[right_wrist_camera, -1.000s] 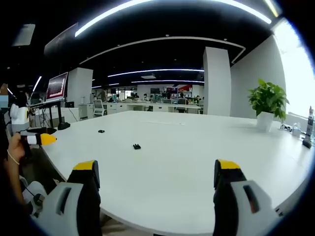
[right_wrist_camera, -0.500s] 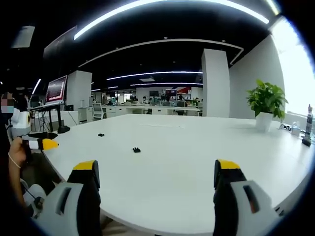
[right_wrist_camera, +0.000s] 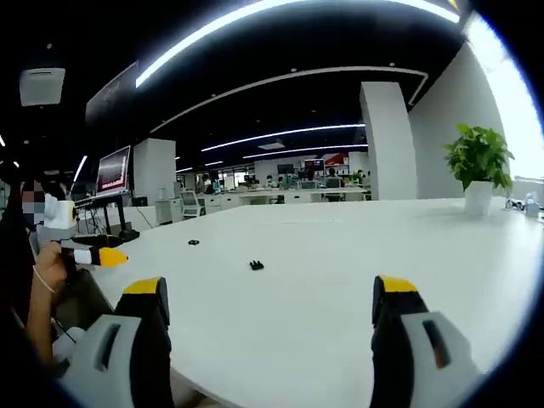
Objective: Snap the two parts of the plastic buckle together until the buckle closes and remains connected.
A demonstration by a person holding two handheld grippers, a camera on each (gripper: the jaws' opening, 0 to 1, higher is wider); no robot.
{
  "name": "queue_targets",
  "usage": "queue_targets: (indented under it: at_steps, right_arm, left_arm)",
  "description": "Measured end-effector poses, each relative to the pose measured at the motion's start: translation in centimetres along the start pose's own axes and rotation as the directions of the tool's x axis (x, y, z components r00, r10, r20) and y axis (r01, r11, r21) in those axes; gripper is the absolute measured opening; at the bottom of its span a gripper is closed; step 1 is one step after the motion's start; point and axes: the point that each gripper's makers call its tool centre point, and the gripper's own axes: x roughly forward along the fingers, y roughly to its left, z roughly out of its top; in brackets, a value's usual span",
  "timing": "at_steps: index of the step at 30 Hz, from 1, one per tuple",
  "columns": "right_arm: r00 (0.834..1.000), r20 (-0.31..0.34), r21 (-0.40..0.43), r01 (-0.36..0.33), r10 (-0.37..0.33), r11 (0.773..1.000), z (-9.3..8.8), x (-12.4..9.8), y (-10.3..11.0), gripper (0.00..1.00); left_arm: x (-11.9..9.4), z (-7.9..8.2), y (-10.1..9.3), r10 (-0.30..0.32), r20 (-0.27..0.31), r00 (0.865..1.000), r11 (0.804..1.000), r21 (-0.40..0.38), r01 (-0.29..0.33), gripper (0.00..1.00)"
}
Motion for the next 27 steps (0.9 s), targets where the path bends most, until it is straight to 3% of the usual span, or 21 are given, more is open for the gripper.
queue_targets:
  at_steps: [3, 6, 15, 27]
  right_arm:
    - [1.0, 0.001, -0.021, -0.002, 0.002, 1.0, 0.2, 0.5, 0.0, 1.0]
    - [1.0, -0.003, -0.005, -0.008, 0.008, 1.0, 0.0, 1.3, 0.0, 1.0]
    - [0.999, -0.011, -0.011, -0.034, 0.034, 0.999, -0.2, 2.6, 1.1, 1.0]
    - [0.999, -0.011, -0.016, -0.04, 0.04, 0.999, 0.9, 5.3, 0.4, 1.0]
  left_arm:
    - [0.9, 0.4, -0.1, -0.04, 0.036, 0.999, 0.998, -0.048, 0.042, 0.86]
    - [1.6, 0.5, 0.1, -0.059, 0.033, 0.998, 0.997, -0.056, 0.06, 0.85]
    - [1.9, 0.6, 0.7, -0.048, 0.035, 0.998, 0.997, -0.054, 0.05, 0.85]
    - [3.7, 1.2, 0.9, -0.054, 0.02, 0.998, 0.995, -0.081, 0.055, 0.83]
